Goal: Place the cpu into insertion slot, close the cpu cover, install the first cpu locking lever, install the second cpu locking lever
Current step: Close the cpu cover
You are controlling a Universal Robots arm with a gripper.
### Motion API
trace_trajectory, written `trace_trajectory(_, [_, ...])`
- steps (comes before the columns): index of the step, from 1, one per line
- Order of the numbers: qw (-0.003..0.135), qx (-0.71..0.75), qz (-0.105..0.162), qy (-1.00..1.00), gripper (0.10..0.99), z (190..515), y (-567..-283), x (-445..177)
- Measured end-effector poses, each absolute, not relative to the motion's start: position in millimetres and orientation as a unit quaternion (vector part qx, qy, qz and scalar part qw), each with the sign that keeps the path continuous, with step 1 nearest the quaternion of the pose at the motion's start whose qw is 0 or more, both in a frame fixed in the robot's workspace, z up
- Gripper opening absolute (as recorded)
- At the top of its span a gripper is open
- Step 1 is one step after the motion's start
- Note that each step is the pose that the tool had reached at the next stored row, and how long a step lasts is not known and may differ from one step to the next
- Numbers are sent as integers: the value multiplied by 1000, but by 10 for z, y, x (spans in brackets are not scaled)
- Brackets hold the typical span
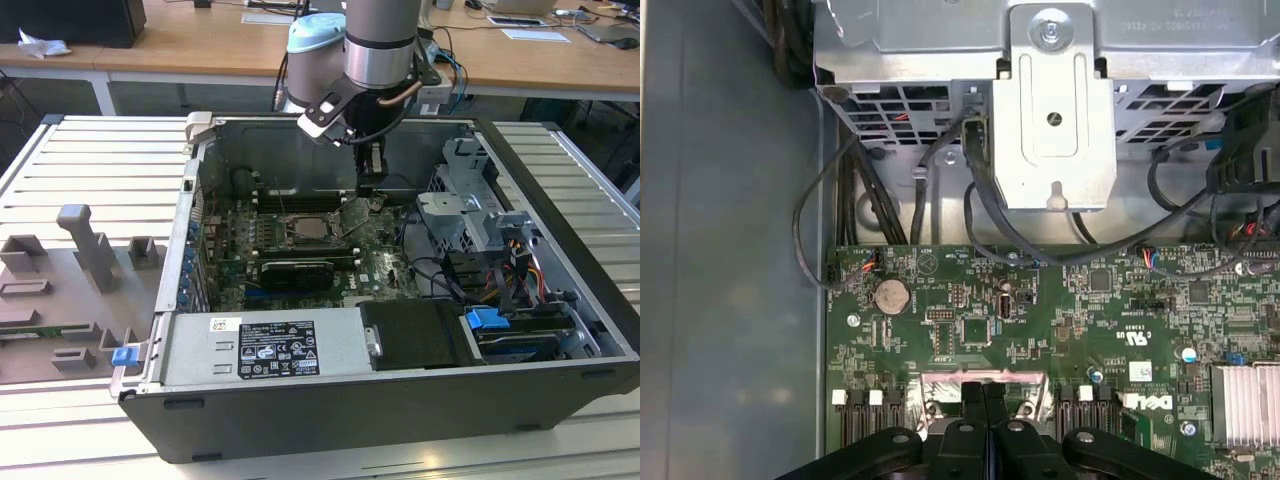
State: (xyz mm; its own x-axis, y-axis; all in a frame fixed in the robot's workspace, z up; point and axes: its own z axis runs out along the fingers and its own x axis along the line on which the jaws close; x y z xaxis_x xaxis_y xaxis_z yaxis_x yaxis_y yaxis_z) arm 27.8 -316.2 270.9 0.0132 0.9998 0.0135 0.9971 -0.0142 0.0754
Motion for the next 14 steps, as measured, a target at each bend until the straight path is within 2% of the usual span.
trace_trajectory(14, [22,711,31,702,106,2701,-3163,426])
